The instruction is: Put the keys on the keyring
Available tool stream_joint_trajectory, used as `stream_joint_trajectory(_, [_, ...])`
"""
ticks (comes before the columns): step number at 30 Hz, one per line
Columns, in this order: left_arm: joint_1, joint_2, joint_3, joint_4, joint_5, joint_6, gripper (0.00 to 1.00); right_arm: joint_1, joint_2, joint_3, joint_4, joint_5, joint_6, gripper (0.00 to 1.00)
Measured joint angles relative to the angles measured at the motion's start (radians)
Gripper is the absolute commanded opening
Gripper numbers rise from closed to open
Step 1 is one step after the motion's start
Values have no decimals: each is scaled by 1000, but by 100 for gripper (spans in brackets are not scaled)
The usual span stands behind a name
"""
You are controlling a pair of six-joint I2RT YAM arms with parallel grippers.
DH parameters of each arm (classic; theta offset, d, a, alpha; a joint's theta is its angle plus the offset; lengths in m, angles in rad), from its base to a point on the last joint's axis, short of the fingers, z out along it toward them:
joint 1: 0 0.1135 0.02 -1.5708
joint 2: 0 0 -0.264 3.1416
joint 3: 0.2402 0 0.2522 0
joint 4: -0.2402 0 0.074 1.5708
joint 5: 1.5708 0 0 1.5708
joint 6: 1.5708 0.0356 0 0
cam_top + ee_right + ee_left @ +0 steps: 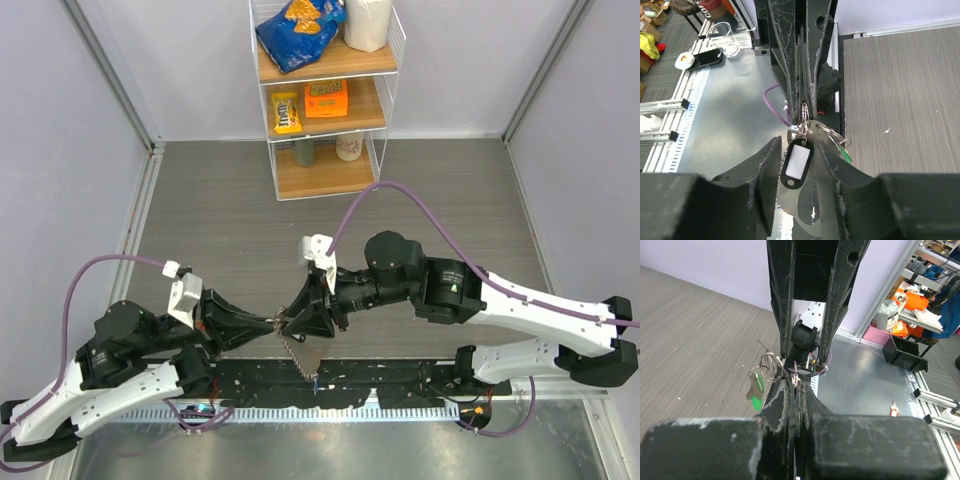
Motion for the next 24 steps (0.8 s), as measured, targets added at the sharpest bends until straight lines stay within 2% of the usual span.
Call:
stream_joint_trajectory(16, [0, 0, 0, 19, 4, -5, 0, 0, 7, -1, 2, 11, -8, 42])
stream_joint_trajectory(21, [0, 0, -6, 18, 4, -5, 0, 0, 29, 0, 8, 0, -8, 39])
stream_joint_trajectory(24, [0, 1, -7, 19, 5, -6, 0, 0, 36, 2, 8, -5, -8, 33])
